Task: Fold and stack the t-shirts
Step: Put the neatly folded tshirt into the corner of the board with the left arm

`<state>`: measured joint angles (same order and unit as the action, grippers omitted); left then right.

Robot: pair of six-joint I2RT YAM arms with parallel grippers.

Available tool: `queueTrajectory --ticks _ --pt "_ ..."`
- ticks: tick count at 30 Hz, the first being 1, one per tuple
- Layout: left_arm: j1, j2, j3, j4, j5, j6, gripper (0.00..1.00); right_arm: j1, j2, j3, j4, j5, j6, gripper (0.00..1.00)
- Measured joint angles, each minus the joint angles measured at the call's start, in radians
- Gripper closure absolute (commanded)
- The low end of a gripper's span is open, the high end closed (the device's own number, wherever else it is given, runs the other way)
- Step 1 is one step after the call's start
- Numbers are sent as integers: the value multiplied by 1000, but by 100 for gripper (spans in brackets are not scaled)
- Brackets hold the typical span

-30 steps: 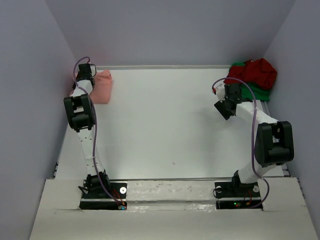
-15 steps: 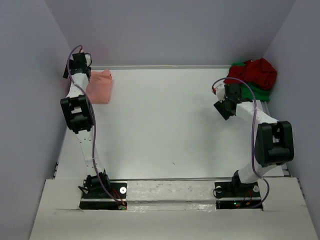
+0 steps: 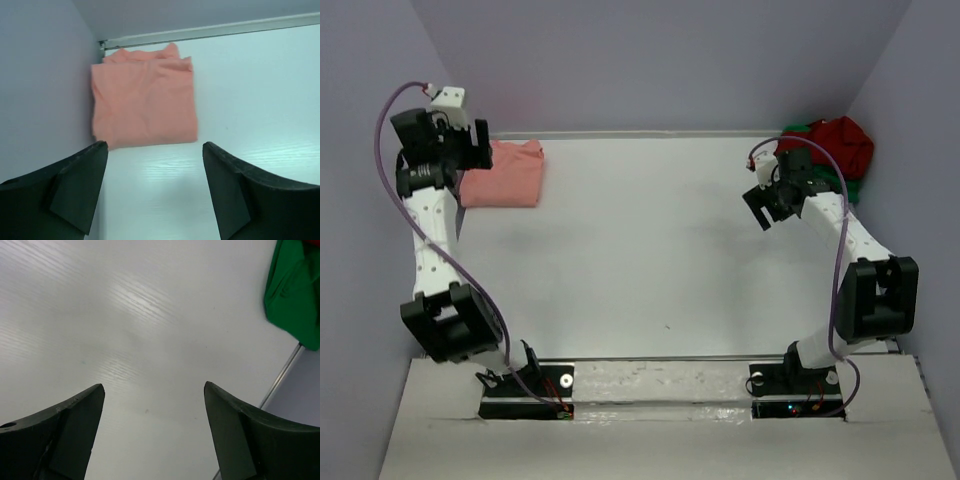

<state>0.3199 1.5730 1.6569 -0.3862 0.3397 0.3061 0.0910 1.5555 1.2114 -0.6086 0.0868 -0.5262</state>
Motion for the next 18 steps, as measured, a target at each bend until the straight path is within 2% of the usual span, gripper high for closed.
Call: queueTrajectory --ticks 3,4,6,8,12,14,18 --pt "-5 -245 -389 112 78 -18 2 0 -54 42 -53 -102 56 11" --pt "-7 -286 -468 141 88 -19 2 0 -74 39 -61 -122 73 11" --pt "-18 -406 -718 194 85 -16 1 1 -154 -1 -64 -169 114 10" --pt "-17 -495 -874 196 71 -6 1 0 -246 -59 -66 -208 148 9" --pt "-17 -650 -993 213 63 31 1 0 -340 -174 -48 -238 189 9" --pt "-17 -708 -1014 242 76 47 1 0 -349 -254 -3 -241 218 9" --pt "-17 -796 -1060 299 122 55 1 0 -337 -310 -5 -243 245 7"
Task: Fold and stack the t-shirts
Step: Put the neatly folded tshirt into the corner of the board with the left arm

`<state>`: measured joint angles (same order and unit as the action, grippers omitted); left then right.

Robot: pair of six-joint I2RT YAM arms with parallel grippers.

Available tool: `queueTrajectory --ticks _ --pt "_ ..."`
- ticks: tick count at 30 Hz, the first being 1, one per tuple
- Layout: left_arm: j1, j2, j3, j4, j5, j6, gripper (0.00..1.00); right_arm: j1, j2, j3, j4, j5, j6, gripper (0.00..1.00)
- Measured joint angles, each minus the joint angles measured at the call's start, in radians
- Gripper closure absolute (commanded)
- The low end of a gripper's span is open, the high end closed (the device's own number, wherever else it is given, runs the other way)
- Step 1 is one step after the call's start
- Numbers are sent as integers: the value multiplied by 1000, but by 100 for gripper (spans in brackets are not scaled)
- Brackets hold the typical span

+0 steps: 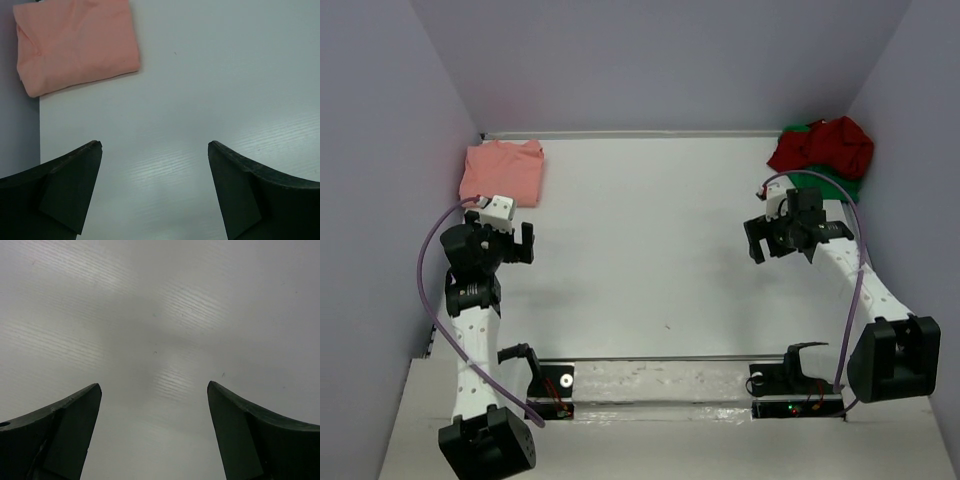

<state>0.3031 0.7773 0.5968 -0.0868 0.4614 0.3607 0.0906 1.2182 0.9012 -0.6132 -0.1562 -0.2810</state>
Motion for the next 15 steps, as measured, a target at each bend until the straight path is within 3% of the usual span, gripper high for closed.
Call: queueTrajectory --ticks 15 --pt "58 -79 -60 83 164 -48 1 -1 29 -1 60 40 33 7"
